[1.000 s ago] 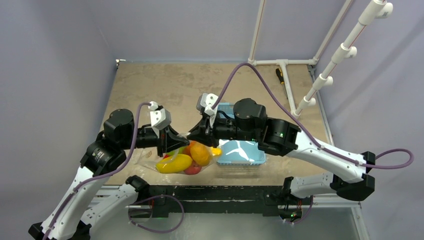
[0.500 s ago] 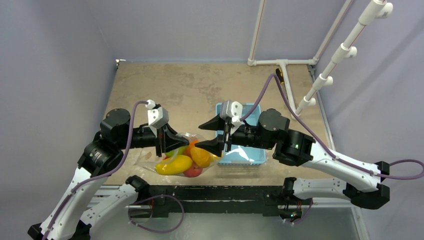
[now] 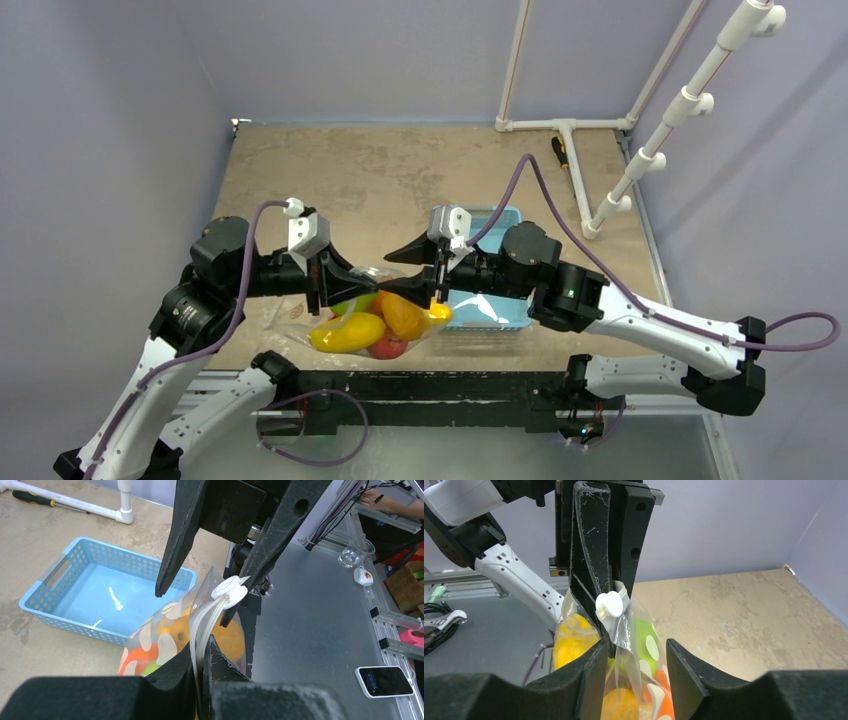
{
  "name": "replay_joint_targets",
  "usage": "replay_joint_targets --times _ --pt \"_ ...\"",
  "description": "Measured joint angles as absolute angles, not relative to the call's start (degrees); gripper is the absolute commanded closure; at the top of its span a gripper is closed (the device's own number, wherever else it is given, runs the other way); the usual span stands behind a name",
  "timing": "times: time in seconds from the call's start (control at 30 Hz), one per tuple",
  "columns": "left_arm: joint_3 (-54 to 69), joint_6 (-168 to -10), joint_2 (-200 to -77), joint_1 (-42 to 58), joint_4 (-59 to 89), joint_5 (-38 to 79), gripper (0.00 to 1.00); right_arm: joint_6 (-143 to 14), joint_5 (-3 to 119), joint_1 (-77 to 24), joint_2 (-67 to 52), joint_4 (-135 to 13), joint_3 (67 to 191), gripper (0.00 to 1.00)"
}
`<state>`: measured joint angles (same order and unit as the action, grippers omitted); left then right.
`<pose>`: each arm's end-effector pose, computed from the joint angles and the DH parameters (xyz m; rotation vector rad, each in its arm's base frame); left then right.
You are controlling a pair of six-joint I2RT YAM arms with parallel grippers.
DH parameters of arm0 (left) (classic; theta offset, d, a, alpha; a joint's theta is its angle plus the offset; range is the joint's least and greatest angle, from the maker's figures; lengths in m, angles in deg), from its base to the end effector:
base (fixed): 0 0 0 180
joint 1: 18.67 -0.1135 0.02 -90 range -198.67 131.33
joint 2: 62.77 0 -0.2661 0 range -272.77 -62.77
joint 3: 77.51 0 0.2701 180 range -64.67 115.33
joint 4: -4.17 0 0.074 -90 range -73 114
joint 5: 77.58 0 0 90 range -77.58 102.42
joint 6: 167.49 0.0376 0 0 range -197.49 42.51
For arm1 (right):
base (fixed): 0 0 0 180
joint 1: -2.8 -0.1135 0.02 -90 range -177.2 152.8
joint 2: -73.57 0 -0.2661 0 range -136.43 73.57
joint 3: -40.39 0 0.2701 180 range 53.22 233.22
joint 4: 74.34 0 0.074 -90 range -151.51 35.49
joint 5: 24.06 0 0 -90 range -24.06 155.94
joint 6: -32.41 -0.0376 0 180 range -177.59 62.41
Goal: Place the food in the zip-top bag and seal the zipper
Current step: Zip the zipper food storage bag.
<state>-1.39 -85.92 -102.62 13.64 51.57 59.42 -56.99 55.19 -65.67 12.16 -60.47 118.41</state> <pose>0.0962 -0.0934 0.4246 0.9799 1.5918 -1.2213 0.0897 0.2466 0.4297 -1.0488 1.2423 1.0738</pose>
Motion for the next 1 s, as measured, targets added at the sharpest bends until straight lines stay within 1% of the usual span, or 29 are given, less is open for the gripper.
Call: replay_joint_targets --times 0.07,0.17,0.33,0.53,0.63,0.8,1.0 --pt "-1.3 -86.0 -102.6 13.6 51.2 59.9 1.00 -57.0 54.6 -65.7 11.7 -61.4 118.4 0.59" --pt "-1.2 -86.4 -102.6 13.6 50.7 60.6 1.00 -56.9 53.8 -65.7 10.9 -62.7 118.4 0.62" --pt "-1.2 -87.1 -102.6 13.6 50.6 61.1 1.00 -56.9 52.4 -65.7 10.1 -64.3 118.4 0.70" --pt "-1.2 -87.7 -102.5 13.6 49.6 62.3 1.00 -57.0 51.3 -65.7 9.8 -66.1 118.4 0.71" --pt "-1.2 -88.1 -102.5 13.6 49.0 62.8 1.00 -57.0 51.1 -65.7 9.6 -67.1 118.4 0.75" --pt "-1.2 -88.5 -102.5 13.6 48.7 63.3 1.00 -57.1 50.0 -65.7 9.0 -68.9 118.4 0.79" --pt "-1.2 -88.9 -102.4 13.6 47.9 63.6 1.00 -57.2 49.2 -65.7 8.6 -70.7 118.4 0.81"
